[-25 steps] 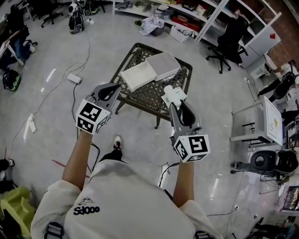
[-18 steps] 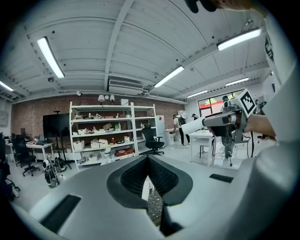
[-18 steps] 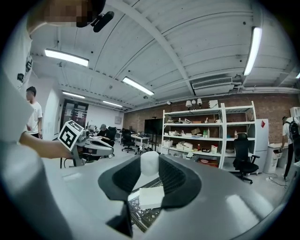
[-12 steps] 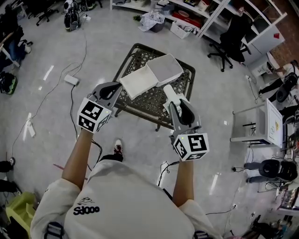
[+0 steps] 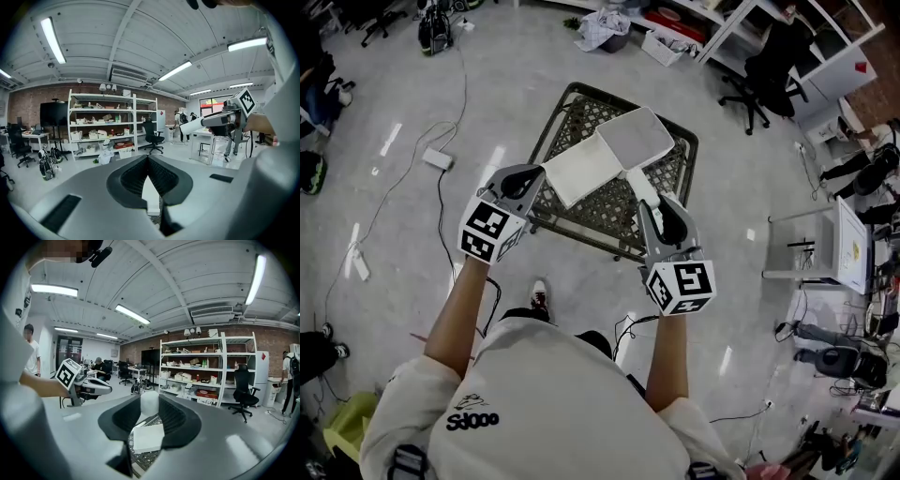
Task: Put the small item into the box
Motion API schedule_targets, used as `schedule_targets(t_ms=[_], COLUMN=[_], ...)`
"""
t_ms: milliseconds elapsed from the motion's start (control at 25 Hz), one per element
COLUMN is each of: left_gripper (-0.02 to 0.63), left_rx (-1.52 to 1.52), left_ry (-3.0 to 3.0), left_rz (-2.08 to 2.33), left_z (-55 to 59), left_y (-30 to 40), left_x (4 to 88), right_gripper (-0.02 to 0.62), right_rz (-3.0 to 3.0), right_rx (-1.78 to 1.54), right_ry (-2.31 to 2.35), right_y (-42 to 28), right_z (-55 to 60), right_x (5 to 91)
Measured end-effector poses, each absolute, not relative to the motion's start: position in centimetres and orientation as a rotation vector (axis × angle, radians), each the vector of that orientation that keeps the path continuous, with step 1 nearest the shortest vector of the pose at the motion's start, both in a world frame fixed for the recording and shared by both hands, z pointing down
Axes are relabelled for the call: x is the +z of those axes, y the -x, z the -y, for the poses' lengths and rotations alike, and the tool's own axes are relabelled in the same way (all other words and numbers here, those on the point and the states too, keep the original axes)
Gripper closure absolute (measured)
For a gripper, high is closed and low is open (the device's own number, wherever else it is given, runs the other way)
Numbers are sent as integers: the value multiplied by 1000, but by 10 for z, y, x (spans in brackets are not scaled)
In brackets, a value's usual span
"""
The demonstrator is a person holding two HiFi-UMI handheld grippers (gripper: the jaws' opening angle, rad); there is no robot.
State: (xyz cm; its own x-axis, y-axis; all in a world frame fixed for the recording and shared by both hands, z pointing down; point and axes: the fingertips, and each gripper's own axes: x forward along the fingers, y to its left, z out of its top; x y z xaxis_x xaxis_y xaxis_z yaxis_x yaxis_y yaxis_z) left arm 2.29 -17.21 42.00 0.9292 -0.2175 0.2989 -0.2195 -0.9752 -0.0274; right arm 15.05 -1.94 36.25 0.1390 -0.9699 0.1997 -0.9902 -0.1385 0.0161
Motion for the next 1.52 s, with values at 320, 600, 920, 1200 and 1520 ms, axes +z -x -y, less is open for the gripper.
schedule_targets(t_ms=[320,600,920,1200,1520], left_gripper=[601,601,601,601,601], left_rx=[545,610,636,689,739], left_ry=[-3012,-2916,-2808,-2722,-2659], left_rz=[400,544,704,781,815], left_z=[192,207,232,247,255], left_y=[-39,-50,-61,-60,-70], left_x=[449,471,499,530,564], right_gripper=[467,466,466,467,466], right_rz=[1969,2069,2153,2163,2123], right_rx=[291,340,400,497,644], right_ry=[-2179,-2012,-1818,-1711,-1642], right_y=[-179,-204,-232,-242,-253], right_z=[53,96,146,177,200], right_x=[395,421,465,523,598])
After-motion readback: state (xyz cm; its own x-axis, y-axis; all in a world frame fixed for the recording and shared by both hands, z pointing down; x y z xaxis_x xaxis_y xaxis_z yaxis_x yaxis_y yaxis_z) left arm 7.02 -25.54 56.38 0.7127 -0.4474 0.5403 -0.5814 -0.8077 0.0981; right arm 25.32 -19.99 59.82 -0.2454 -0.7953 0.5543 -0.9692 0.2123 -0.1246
